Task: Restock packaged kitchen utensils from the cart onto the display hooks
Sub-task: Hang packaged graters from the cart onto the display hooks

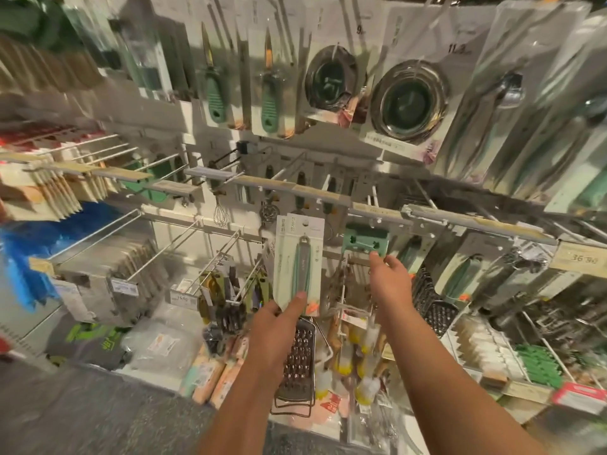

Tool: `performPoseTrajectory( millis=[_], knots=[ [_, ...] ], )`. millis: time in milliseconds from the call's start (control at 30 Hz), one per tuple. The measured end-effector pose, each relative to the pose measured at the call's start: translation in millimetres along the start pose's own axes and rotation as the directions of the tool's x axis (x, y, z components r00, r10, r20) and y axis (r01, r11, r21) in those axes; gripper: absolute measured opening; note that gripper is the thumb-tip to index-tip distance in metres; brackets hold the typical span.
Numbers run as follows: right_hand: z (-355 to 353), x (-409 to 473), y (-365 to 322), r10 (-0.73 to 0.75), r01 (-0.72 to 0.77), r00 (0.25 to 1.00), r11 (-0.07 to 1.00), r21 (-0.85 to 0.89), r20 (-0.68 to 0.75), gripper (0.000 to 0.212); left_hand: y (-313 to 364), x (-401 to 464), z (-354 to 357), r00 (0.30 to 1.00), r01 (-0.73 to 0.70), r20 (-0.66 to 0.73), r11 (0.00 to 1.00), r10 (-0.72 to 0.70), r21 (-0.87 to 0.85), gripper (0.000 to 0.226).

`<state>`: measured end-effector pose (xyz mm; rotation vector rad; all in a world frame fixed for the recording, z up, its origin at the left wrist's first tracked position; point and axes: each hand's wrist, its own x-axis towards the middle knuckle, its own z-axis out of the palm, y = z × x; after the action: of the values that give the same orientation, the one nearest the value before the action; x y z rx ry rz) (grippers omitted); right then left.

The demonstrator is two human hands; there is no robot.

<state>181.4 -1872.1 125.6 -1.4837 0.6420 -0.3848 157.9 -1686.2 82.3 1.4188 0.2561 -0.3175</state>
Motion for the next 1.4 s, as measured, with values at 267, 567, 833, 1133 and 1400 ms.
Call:
performPoseTrajectory(
  millis=[267, 567, 833, 1133, 1400],
  knots=[
    [3, -42, 24, 0.063, -0.038, 0.955, 0.995, -0.091, 0.291, 0.013, -8, -11, 3, 1.0, 0.007, -0.011, 1.0, -0.007, -0.015, 0.041],
    [10, -53, 49, 0.185, -0.185, 0.939, 0.982, -0.028, 0.29, 0.043, -1, -14, 3, 0.994, 0.095, 0.066, 0.988, -0.087, -0.124, 0.059],
    [13, -47, 65, 0.436, -0.471, 0.803, 0.882, -0.015, 0.407, 0.068, 6, -24, -18, 0.956, 0.14, 0.282, 0.965, -0.074, -0.222, 0.036],
    [10, -43, 69, 0.347, -0.423, 0.843, 0.9, 0.108, 0.411, 0.045, 8, -34, -23, 0.96, 0.123, 0.266, 0.987, -0.092, -0.105, 0.036],
    [-12, -46, 58, 0.125, -0.172, 0.956, 0.972, 0.16, 0.266, 0.026, -13, -7, -19, 0.993, 0.058, 0.105, 0.997, -0.052, -0.054, 0.105]
  ],
)
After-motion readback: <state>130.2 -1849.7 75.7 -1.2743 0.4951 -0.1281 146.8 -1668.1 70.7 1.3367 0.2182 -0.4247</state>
